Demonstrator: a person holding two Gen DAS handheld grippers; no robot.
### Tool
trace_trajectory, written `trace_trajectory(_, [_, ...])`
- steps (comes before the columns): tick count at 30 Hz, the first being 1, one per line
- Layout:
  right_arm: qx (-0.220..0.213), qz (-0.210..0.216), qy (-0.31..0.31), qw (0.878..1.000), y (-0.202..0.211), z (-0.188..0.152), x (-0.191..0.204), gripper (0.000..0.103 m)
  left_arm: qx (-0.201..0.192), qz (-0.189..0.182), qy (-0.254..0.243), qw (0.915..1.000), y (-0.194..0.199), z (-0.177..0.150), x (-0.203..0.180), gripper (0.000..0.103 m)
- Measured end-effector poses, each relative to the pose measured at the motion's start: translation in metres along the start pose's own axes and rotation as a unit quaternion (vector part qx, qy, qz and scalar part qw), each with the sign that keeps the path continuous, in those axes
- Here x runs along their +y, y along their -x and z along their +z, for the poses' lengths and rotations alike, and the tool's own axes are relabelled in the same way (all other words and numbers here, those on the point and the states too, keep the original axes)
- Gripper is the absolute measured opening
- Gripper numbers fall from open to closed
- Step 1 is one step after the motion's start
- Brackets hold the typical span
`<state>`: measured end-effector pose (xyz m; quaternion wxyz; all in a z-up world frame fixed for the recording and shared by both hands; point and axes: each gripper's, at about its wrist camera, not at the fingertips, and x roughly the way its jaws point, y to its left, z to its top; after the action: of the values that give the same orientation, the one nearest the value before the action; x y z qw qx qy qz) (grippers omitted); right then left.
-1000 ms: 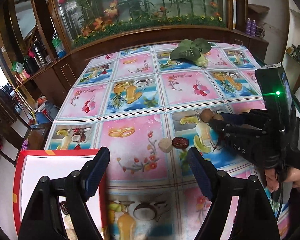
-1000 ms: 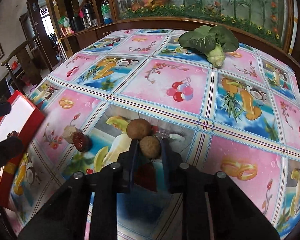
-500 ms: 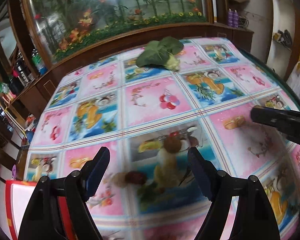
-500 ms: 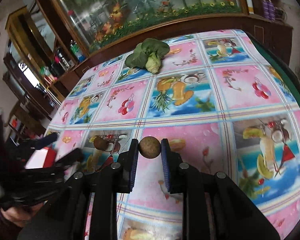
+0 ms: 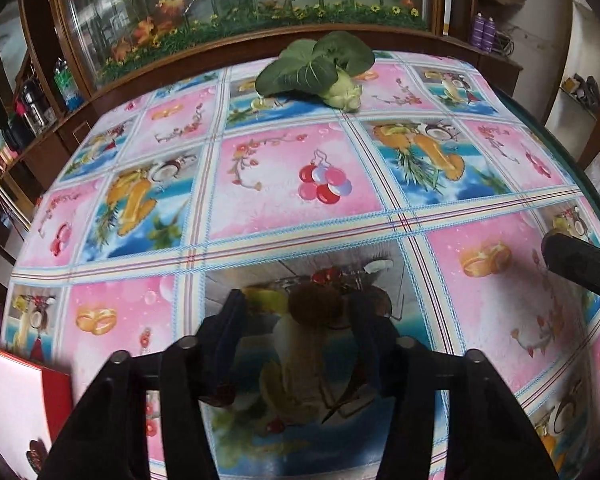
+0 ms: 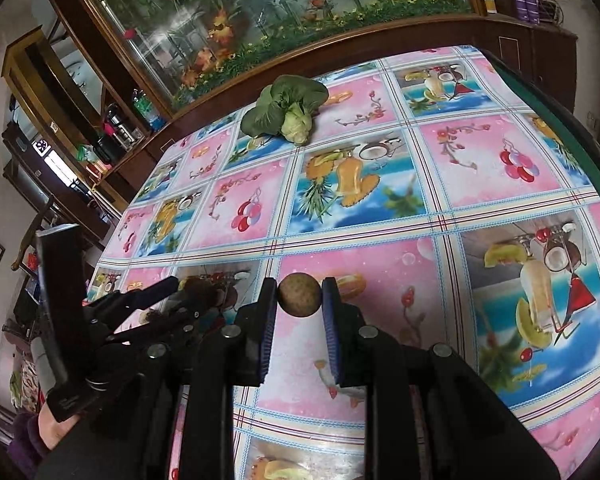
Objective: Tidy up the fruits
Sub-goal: 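Grasp a brown kiwi with the right tool while the left tool grasps another kiwi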
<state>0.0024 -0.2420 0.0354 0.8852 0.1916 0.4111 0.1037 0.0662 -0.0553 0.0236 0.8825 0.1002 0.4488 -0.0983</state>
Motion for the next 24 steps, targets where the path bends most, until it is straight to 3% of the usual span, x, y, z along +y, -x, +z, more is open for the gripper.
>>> trace_trajectory(9, [-0.001,-0.001,-0.012,1.0,-0.001,0.002,-0.005,0.024,-0.004,-0.035,0.008,0.9994,-0.003,0.002,-0.001,0.026])
trace_trajectory(16, [-0.006,-0.005,-0.013,1.0,0.001,0.003,-0.004,0.024,-0.022,-0.033,0.003,0.9992,0.013,-0.002,-0.001,0.026])
trace_trajectory(21, [-0.029,0.014,-0.01,0.999,0.01,0.004,-0.001,0.024,-0.064,-0.028,-0.005,0.9975,0.059,-0.013,0.004,0.026])
trace_trajectory(24, [-0.064,0.045,-0.002,0.997,0.024,0.004,0.007,0.024,-0.09,-0.01,-0.006,0.9958,0.09,-0.022,0.01,0.026])
